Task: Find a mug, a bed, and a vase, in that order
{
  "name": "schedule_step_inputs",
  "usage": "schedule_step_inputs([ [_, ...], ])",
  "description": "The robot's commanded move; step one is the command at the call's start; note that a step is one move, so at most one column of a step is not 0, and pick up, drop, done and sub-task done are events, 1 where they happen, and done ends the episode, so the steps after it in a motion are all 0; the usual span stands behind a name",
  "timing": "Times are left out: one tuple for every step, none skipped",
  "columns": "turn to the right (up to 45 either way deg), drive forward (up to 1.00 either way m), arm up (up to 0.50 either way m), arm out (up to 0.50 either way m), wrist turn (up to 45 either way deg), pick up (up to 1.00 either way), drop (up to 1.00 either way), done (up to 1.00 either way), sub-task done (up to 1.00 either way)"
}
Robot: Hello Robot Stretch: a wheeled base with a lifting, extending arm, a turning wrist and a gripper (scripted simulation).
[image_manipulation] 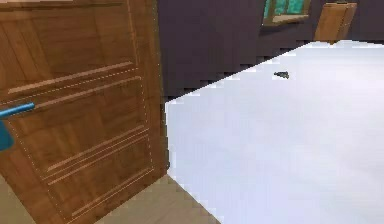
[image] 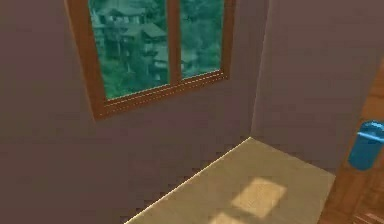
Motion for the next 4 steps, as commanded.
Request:
schedule_step_inputs([
  [-24.0,0.00,0.00,0.00,0.0,0.00,0.00,0.00,0.00],
  [0.0,0.45,0.00,0.00,0.0,0.00,0.00,0.00,0.00],
  [-45.0,0.00,0.00,0.00,0.0,0.00,0.00,0.00,0.00],
  [-45.0,0.00,0.00,0.00,0.0,0.00,0.00,0.00,0.00],
])
